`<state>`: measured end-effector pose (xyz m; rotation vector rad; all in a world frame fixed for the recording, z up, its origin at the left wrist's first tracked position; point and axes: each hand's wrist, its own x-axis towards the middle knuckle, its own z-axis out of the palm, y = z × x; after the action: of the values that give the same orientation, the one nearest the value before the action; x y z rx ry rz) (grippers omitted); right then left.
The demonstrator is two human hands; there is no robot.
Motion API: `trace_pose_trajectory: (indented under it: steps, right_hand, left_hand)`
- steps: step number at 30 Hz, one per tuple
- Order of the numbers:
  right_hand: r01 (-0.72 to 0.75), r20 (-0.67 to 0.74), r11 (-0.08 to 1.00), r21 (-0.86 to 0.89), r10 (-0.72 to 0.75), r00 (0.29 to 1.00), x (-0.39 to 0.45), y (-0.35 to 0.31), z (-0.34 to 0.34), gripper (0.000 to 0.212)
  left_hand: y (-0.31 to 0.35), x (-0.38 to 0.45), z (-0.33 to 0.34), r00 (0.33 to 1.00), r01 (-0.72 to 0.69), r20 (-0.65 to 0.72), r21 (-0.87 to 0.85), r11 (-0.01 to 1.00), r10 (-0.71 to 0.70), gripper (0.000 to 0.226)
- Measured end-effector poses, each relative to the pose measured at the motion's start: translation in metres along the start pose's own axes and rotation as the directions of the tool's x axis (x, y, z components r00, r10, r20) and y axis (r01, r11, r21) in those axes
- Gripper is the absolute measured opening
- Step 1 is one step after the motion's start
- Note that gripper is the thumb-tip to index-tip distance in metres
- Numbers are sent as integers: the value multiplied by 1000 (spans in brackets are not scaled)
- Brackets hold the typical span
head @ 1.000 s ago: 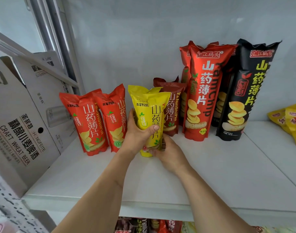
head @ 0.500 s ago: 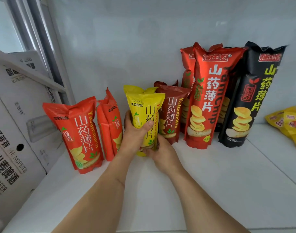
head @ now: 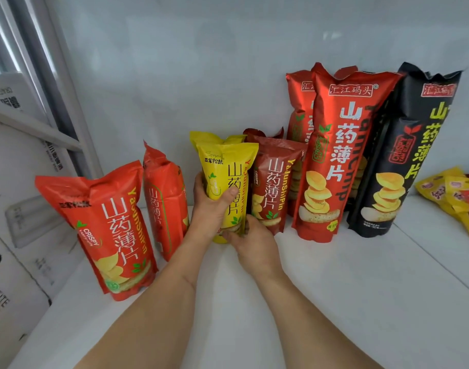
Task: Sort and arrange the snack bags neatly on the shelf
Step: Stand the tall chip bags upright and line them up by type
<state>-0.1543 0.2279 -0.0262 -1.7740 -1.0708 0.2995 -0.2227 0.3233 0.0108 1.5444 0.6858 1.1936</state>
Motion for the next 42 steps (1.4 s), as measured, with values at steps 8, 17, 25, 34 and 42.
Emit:
trace_pose_trajectory:
  steps: [8,17,25,34,42]
  right_hand:
    - [-34,-93,996,-81,26,995,5,7,8,43]
    - [-7,-76,988,-155,-5,997,-1,6,2,32]
    - [104,30,943,-317,-100,995,-26,2,-17,28]
    - [217,146,940,-263,-184,972,-55,-20,-27,31]
    - [103,195,986,128,-127,972,-64,-57,-1,50]
  left_hand:
    - [-5,12,9,1000,24,14,-26,999,-24,108]
    - [4,1,8,1000,16,-4,50,999,-15,97]
    - [22,-42,9,998,62,-7,133,989,-62,78]
    - [33,-115,-25,992,95,-115,351,932,-58,83]
    - [41,-155,-86,841,-11,-484,433,901,243,16]
